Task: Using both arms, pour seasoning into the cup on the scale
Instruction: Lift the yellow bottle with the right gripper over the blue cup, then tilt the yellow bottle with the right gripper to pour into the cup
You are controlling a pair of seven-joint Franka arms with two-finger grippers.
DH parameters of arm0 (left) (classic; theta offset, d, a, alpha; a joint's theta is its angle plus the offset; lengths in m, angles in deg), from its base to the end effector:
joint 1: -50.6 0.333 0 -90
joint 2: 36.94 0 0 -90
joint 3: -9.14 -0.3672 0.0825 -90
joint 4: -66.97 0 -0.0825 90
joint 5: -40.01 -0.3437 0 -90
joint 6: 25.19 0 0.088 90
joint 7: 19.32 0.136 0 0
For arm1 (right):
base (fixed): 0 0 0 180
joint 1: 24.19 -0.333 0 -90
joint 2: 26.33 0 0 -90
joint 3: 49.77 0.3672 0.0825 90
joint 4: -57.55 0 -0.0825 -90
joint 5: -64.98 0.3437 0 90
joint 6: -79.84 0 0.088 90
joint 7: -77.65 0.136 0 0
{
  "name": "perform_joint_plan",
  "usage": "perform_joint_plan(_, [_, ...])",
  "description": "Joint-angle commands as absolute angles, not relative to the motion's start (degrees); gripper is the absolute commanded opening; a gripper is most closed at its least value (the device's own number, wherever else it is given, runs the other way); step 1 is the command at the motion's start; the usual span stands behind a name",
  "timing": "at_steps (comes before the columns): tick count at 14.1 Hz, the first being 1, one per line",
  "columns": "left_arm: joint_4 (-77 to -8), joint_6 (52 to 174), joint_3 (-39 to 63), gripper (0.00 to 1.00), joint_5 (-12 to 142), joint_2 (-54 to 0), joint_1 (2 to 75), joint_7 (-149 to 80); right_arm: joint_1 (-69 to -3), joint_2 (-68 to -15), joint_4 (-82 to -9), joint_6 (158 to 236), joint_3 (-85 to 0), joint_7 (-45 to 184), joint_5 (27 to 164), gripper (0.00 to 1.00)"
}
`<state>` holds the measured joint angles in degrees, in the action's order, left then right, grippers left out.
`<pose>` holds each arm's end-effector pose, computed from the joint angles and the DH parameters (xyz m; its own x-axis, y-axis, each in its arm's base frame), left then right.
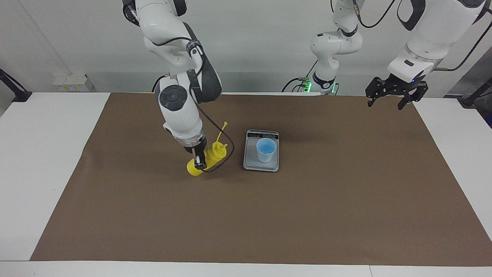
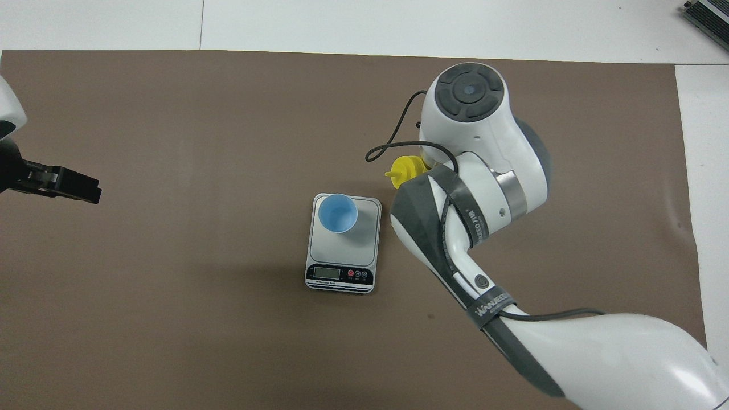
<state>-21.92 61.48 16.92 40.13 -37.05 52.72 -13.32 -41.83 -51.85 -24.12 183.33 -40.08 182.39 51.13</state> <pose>0.5041 -0.0503 0.6510 0.9787 -0.2021 -0.0364 -0.2021 -0.9794 0.0057 0.6116 0.2626 0.4692 0.2635 -0.9498 0.1684 -0.9643 -0.2641 0.0190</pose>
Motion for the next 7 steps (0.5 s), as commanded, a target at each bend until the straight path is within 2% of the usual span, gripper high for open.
perform_joint_plan(1, [-22.24,60.77,17.05,1.00,42.03,-37.38,54.03,-12.64,-45.44,-53.22,-20.32,180.83,-40.11,183.47,42.25,0.00])
perform_joint_plan(7, [-22.50,60.77,17.14,1.00,42.12,-37.64,53.94,-13.79,-51.43,-55.94,-20.32,180.65,-40.02,185.84,25.54,0.00])
